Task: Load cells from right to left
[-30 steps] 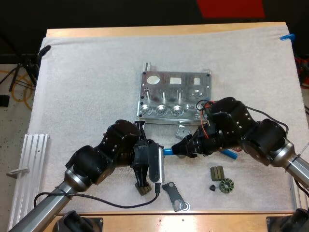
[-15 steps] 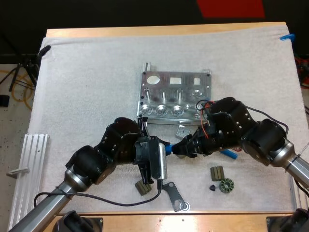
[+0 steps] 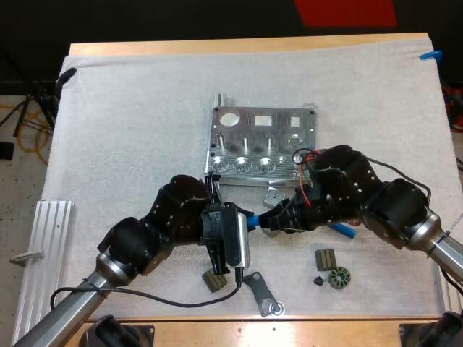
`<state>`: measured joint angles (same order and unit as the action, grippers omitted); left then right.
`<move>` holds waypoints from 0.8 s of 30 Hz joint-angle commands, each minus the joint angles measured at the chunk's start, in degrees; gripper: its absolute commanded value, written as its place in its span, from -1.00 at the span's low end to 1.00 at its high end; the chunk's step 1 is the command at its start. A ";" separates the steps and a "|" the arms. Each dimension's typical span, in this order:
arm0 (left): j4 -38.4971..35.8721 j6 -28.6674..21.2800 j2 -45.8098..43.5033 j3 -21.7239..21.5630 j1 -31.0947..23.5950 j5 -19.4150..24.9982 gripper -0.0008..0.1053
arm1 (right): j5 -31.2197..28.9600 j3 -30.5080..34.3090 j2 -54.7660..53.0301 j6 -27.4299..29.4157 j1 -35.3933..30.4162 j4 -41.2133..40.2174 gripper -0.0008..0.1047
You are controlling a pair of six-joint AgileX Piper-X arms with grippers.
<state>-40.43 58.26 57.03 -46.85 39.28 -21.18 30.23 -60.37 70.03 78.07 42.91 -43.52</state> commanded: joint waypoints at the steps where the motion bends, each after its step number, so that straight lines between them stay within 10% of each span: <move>1: 0.49 0.62 -0.54 -0.14 0.18 -0.65 -0.91 | -0.46 -0.14 -0.21 0.18 -0.05 1.13 -0.98; 14: -0.22 0.62 -0.54 -0.14 0.18 -1.02 -0.87 | -0.46 -0.14 -0.21 0.36 -0.05 1.36 -0.98; 24: -1.74 3.04 -0.76 -0.14 0.18 -3.71 -0.07 | -0.46 -0.14 -0.21 0.56 -0.05 1.36 -0.98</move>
<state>-41.86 60.11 57.03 -46.85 39.28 -23.94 30.15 -60.37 70.03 78.07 42.91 -43.04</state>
